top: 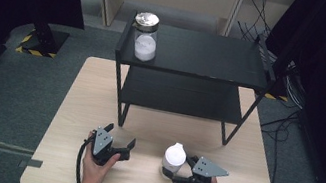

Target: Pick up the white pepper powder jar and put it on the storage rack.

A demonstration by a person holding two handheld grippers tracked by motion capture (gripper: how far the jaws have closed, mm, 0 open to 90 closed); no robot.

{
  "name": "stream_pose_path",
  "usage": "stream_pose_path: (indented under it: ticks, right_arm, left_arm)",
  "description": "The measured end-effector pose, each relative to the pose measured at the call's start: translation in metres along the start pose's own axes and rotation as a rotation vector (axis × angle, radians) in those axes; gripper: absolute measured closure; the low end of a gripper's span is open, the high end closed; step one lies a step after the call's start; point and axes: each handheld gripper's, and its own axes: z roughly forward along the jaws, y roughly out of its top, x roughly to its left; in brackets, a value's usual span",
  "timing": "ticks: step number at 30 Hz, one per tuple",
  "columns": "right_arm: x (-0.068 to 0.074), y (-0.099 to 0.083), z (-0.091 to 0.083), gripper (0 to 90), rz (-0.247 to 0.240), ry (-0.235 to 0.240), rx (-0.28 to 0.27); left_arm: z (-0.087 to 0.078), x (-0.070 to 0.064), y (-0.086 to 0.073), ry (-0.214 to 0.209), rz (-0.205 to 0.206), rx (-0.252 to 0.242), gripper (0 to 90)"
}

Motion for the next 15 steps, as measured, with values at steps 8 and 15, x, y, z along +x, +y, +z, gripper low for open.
stream_pose_path:
  ticks: [8,15]
  right_arm:
    - [0.012,0.013,-0.017,29.9,-0.016,-0.108,-0.069]
    - [0.025,0.024,-0.027,30.0,-0.018,-0.232,-0.113]
  left_arm:
    - [0.0,0.0,0.0,0.003,0.002,-0.001,0.1]
    - [0.0,0.0,0.0,0.002,0.0,-0.002,0.1]
